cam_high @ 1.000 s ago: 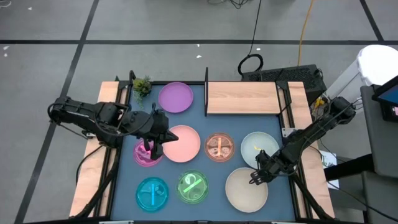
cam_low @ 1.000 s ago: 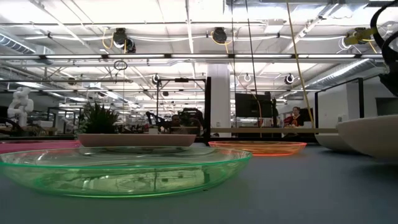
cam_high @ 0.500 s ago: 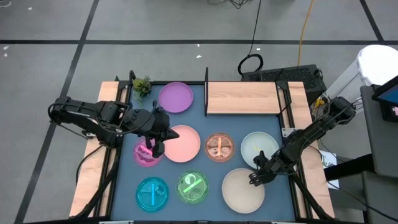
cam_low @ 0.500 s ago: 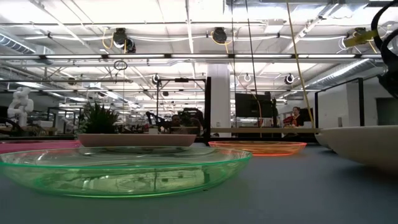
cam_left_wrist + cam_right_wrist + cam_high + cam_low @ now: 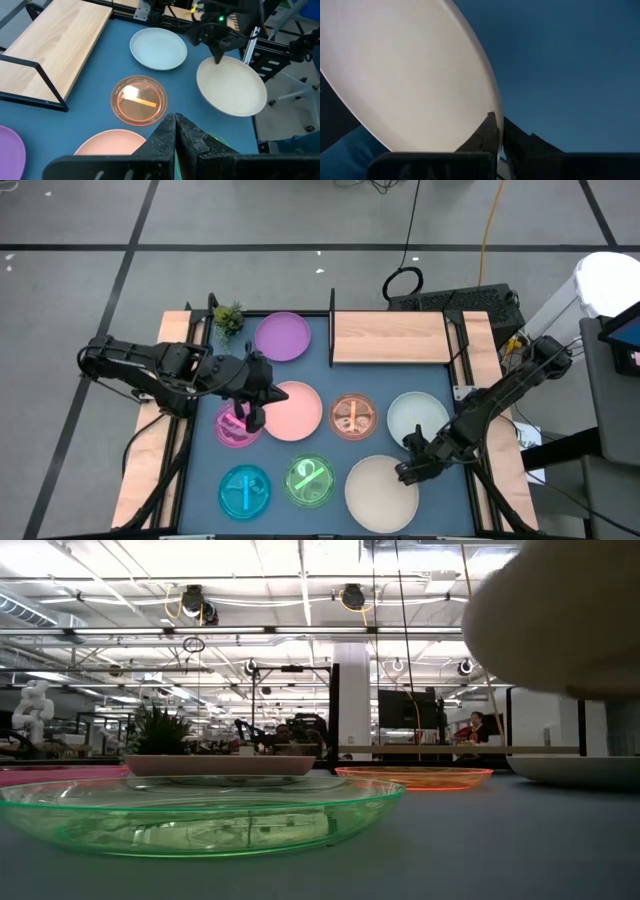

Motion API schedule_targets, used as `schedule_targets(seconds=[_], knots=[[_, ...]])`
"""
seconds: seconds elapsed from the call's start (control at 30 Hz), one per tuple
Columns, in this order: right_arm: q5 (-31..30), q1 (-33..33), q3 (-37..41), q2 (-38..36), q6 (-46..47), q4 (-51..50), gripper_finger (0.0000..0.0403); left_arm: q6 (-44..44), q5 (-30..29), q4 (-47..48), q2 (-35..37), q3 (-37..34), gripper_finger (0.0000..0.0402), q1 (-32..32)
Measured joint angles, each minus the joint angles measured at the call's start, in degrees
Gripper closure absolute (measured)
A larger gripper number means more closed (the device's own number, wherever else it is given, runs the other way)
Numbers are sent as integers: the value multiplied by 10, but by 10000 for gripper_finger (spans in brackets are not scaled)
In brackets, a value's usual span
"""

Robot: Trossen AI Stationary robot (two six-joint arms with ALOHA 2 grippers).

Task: Place and stack plates onto a shelf
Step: Put the gray plate on the shelf

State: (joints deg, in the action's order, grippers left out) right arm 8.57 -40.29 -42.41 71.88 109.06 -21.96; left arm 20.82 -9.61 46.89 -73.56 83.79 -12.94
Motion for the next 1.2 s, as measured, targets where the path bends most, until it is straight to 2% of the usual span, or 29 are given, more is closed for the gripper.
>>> schedule_targets(seconds=[0.37,0.53,0.97,1.2], knots=[[-28,1,-106,0,1,-109,402,-1,-1,0,0,0,398,28],[-46,2,-151,-2,37,-172,403,-1,-1,0,0,0,398,32],[-257,6,-174,-86,90,-230,403,-1,0,0,0,0,398,32],[-327,50,-174,-137,70,-255,403,1,0,0,0,0,398,32]])
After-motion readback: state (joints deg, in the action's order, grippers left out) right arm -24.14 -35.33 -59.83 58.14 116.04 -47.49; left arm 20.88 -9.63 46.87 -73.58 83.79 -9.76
